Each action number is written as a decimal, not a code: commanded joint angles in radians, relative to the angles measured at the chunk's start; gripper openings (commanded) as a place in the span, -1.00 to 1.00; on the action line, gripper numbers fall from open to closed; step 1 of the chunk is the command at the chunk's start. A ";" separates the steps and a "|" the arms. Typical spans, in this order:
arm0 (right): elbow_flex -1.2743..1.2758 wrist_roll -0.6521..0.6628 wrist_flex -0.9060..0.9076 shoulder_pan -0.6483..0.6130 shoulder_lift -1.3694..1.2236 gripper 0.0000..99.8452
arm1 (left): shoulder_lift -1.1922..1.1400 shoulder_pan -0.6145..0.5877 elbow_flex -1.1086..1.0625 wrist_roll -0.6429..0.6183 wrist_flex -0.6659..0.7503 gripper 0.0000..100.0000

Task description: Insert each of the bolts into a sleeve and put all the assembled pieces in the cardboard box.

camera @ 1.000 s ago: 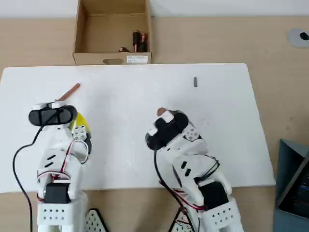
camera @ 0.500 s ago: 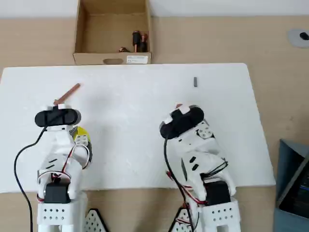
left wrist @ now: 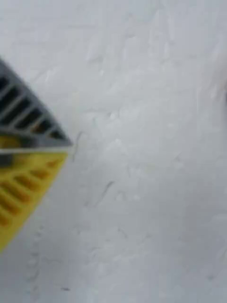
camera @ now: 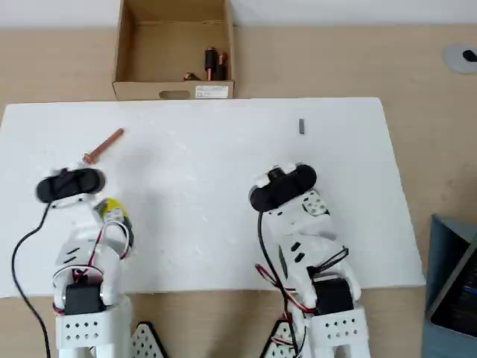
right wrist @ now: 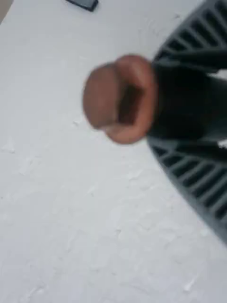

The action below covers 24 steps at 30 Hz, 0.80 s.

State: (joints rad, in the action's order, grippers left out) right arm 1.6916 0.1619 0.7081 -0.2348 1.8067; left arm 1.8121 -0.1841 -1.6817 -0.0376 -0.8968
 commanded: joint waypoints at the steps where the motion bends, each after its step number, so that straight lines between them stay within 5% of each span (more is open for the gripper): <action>1: -0.008 -0.012 -0.020 0.010 0.110 -0.98 | 0.002 -0.055 -0.011 -0.060 -0.002 -1.00; 24: -0.196 -0.152 0.150 -0.128 0.105 -0.98 | 0.002 -0.058 -0.011 -0.066 -0.002 -0.99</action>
State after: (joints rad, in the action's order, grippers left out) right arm 1.5689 0.0176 0.8615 -0.3376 1.8067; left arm 1.8121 -0.2409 -1.6817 -0.1005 -0.8968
